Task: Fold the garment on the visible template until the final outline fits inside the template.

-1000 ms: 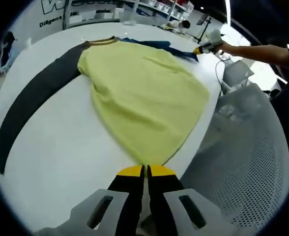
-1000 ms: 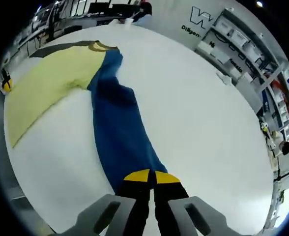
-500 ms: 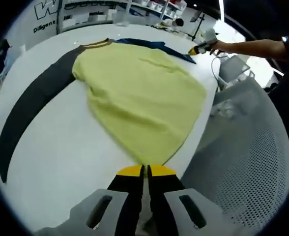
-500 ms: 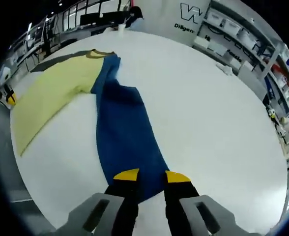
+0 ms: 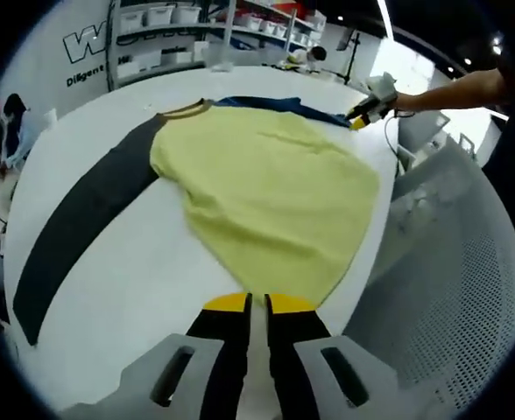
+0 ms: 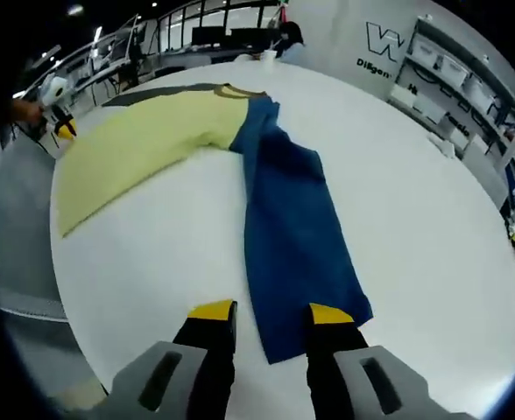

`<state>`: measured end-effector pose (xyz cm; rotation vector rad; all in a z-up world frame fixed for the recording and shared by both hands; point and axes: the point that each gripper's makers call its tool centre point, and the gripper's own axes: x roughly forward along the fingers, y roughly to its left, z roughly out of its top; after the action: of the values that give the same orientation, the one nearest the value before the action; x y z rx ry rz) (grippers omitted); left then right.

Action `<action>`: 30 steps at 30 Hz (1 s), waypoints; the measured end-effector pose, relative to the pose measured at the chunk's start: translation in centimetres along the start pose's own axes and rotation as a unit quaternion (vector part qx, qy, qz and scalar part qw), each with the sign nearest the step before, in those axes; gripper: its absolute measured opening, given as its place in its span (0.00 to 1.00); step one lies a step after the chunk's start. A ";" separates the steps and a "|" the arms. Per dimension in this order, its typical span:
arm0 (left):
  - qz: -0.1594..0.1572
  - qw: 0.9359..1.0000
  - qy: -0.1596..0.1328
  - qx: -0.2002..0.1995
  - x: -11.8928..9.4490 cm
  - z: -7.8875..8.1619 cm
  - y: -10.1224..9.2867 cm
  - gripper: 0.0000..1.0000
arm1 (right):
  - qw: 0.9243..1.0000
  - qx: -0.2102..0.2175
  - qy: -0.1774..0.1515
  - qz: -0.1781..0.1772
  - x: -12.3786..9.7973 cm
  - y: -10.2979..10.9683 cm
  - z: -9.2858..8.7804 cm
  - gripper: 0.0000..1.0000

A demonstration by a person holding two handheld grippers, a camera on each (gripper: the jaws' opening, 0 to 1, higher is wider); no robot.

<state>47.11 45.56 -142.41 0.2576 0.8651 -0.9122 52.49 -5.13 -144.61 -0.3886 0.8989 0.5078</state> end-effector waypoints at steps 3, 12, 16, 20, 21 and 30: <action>-0.001 1.000 0.001 0.004 0.0 -0.1 -0.1 0.05 | 1.000 -0.007 0.010 -0.003 -0.3 -0.1 -0.4 0.13; -0.001 1.000 0.003 0.005 0.1 -0.1 -0.1 0.04 | 1.000 0.004 0.024 0.004 -0.3 0.2 -0.9 0.00; 0.001 1.000 0.002 0.003 -0.1 -0.2 0.1 0.04 | 0.999 0.029 0.002 0.015 -1.2 0.0 1.6 0.00; 0.002 1.000 0.003 0.003 -0.1 -0.3 0.3 0.03 | 0.999 0.032 -0.029 0.005 -2.5 -1.6 4.9 0.00; 0.003 1.000 0.003 0.003 -0.2 -0.3 0.4 0.03 | 0.999 0.030 -0.037 0.001 -2.8 -2.0 5.7 0.00; 0.004 1.000 -0.002 0.004 -0.3 0.4 0.4 0.03 | 0.999 -0.027 -0.044 0.015 -2.7 -1.9 6.7 0.00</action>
<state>47.58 45.80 -142.03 0.2661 0.8553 -0.9082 56.42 -3.88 -138.39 -0.3999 0.8075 0.5744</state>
